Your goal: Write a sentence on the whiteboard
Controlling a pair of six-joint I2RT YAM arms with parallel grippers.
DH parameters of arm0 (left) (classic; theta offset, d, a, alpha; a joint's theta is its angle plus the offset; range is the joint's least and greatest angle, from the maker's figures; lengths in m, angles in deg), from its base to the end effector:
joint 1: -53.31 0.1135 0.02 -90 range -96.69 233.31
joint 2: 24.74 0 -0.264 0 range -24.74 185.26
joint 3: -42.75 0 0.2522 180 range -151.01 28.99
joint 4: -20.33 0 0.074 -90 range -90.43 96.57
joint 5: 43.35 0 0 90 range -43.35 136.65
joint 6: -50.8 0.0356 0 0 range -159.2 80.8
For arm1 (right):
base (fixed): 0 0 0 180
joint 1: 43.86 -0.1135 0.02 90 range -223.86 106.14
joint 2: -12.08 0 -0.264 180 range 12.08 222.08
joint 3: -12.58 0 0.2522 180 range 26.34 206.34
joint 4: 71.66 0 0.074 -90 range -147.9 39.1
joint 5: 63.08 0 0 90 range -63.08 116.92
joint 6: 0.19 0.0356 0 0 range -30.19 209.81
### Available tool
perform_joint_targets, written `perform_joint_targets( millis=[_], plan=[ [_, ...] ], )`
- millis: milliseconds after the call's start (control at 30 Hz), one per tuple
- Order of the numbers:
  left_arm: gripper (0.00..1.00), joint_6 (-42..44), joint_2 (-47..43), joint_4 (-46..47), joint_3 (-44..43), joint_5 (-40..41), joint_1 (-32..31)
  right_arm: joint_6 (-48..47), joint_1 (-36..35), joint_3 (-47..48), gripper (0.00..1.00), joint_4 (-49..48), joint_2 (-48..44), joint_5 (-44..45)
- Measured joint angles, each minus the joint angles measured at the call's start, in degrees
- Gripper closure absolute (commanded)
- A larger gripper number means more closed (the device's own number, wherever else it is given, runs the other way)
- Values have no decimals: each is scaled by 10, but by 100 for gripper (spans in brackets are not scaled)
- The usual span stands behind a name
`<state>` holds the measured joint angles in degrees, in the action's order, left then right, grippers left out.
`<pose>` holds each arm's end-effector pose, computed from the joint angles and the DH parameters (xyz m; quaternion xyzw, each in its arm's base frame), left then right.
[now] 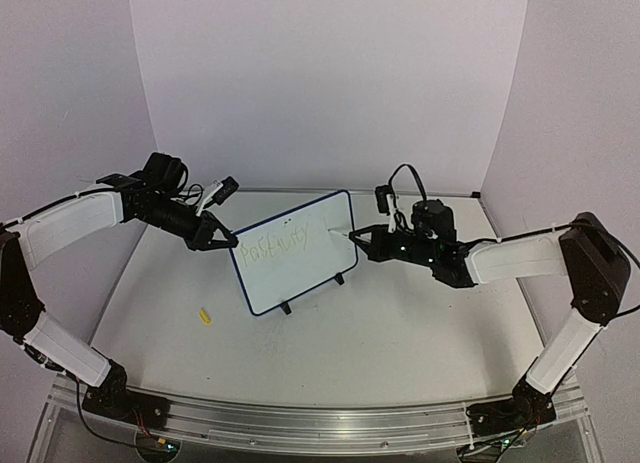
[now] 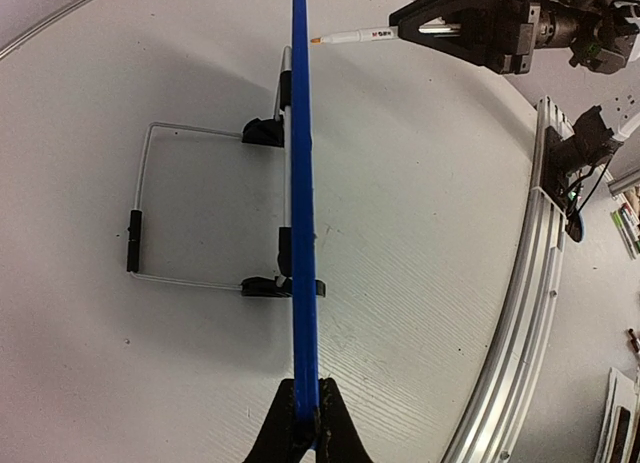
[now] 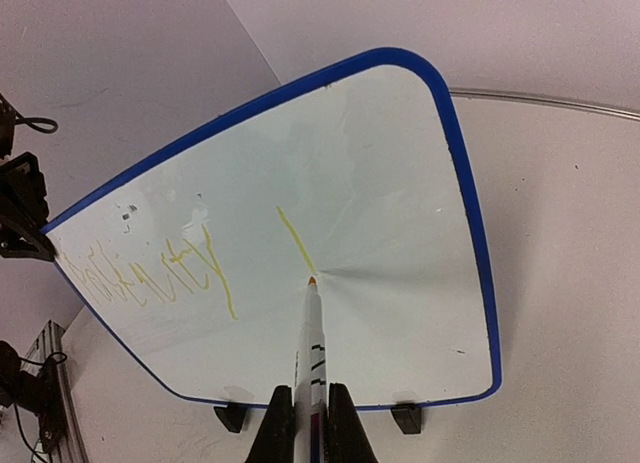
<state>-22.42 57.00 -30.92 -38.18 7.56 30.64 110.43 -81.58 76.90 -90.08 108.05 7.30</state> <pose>0.2652 -0.1351 0.2910 0.4032 0.8022 -0.3317 0.2897 0.2829 0.2339 0.2191 -0.2195 0.7481 0.4148 0.4692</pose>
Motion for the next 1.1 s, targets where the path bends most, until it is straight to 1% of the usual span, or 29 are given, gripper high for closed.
perform_joint_targets(
  millis=[267,533,1100],
  plan=[
    [100,0,0,0,0,0,0,-10,-8,3,100,-8,-28,0],
    [100,0,0,0,0,0,0,-17,-9,27,100,-8,-21,3],
    [100,2,1,0,0,-1,0,-21,-9,42,100,-8,4,14]
  ],
)
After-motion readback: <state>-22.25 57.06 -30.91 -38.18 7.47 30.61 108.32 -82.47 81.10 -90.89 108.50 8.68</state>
